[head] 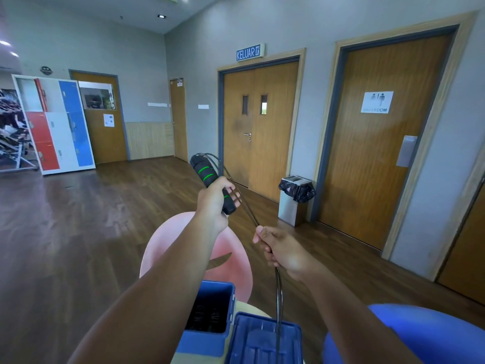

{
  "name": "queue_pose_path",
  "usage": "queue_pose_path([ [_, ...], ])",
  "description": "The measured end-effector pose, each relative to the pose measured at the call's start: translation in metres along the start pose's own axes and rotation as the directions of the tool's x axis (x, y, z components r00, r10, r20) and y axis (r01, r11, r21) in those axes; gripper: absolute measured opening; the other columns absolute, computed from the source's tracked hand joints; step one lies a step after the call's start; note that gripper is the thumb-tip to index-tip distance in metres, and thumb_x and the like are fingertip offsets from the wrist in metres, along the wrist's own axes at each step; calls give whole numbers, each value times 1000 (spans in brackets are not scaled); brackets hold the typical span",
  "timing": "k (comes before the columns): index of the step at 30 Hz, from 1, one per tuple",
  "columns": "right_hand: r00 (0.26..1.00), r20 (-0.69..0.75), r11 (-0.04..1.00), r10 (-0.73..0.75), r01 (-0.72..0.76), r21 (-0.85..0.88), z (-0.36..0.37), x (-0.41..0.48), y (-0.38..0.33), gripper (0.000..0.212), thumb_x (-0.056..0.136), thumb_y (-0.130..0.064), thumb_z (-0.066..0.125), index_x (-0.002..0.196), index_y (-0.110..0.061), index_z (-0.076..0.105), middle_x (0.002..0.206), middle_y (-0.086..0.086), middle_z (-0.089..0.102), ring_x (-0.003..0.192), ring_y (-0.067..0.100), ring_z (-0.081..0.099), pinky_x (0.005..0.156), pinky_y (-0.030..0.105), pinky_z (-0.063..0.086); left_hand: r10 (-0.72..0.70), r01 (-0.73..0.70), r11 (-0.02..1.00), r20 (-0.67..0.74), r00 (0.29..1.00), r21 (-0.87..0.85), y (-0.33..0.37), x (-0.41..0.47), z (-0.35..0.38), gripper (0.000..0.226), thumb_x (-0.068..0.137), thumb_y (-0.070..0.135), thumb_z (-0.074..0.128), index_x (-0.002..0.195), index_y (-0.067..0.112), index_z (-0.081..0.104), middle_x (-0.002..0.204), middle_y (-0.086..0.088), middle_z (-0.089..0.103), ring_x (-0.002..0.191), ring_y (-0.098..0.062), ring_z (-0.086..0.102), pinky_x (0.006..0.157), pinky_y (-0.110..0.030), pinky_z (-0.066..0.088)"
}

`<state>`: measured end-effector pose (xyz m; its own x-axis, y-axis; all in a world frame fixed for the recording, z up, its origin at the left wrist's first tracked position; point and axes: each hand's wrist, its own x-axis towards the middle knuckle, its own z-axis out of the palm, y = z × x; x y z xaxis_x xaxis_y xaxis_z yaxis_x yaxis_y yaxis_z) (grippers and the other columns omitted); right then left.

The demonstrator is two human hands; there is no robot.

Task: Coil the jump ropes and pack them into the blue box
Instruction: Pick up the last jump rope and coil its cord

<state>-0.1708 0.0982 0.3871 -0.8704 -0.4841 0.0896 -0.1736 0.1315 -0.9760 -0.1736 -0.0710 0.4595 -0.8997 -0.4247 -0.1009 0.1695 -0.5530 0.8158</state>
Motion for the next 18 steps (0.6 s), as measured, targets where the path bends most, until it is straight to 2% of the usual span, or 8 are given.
queue_pose_path([
  [3,1000,15,1000,21,-21,-21,2,2,1,36,103,-38,45,83,-12,60,58,-6,36,43,8,31,43,22,27,-50,53,997,50,998,-56,0,-1,2,11,90,6,59,100,6,58,93,-16,71,82,-35,72,84,-46,61],
  [5,999,11,991,48,-46,-123,0,2,1,36,101,-40,48,82,-12,61,59,-5,39,45,8,35,45,21,32,-67,67,997,15,998,-41,1,1,2,10,89,7,59,99,6,57,85,-11,63,72,-30,67,83,-46,62],
  [8,996,53,918,76,-49,-395,-8,1,1,32,99,-39,53,93,-10,65,62,-5,48,51,7,45,51,21,42,-5,16,992,-89,996,122,2,13,-6,20,83,7,60,102,4,56,82,-9,50,59,-21,50,68,-37,62],
  [10,991,96,819,94,-23,-573,-15,-1,2,27,99,-36,53,99,-12,65,65,-3,54,56,8,52,54,21,46,115,-74,945,-114,987,317,3,22,-19,40,78,10,62,117,2,52,86,-9,49,57,-23,48,57,-35,60],
  [12,991,102,773,88,-3,-634,-21,-4,0,23,98,-35,55,98,-15,67,67,-2,56,58,10,54,54,22,46,256,-164,797,-79,964,582,6,26,-35,49,77,19,66,120,9,44,89,-7,54,65,-25,54,67,-46,62],
  [14,993,97,780,68,8,-626,-27,-6,-7,22,95,-34,60,95,-14,70,70,-3,58,58,10,54,53,22,45,337,-215,566,14,941,796,7,26,-52,48,82,35,68,115,16,39,90,-6,59,71,-25,60,67,-40,55],
  [16,994,105,748,27,50,-661,-31,-4,-20,20,93,-36,63,95,-18,73,76,-7,62,66,7,57,60,21,46,326,-244,344,128,937,907,7,28,-69,53,87,56,64,113,19,38,90,-5,61,77,-26,62,66,-35,46],
  [18,993,101,680,-57,113,-725,-32,1,-35,18,90,-42,65,89,-25,73,79,-7,65,77,10,62,70,30,50,252,-281,117,245,936,952,3,30,-83,51,91,69,49,110,22,40,86,-3,60,82,-28,63,74,-39,48],
])
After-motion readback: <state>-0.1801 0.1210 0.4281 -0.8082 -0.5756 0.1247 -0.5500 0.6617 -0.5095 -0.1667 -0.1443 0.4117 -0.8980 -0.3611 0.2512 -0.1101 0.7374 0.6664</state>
